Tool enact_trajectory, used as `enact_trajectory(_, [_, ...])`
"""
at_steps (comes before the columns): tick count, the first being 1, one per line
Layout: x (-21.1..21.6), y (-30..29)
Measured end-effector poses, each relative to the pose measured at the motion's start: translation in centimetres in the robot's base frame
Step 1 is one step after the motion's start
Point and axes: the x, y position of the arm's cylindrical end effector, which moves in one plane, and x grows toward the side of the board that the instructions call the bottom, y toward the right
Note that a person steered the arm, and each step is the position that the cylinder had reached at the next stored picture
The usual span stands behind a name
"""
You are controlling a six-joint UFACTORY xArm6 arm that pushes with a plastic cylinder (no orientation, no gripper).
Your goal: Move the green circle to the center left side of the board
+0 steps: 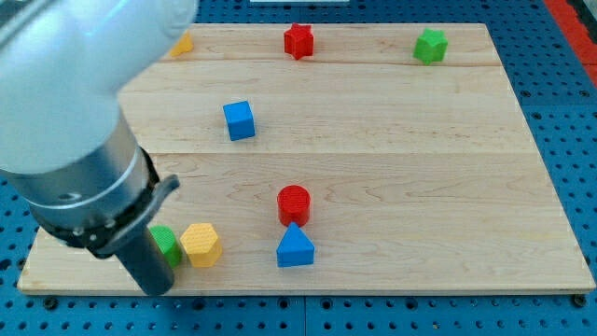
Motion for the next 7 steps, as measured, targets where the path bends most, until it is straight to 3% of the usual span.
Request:
enact_trajectory(1, [-2.9, -0.6])
enact_trajectory(3, [-12.9, -4.0])
enact_trajectory(4, [-15.5, -3.1])
enact_trajectory(5, [-12.2, 0.7])
enact_trajectory(6, [-15.0, 3.9])
enact_trajectory(7, [-17.0, 1.7])
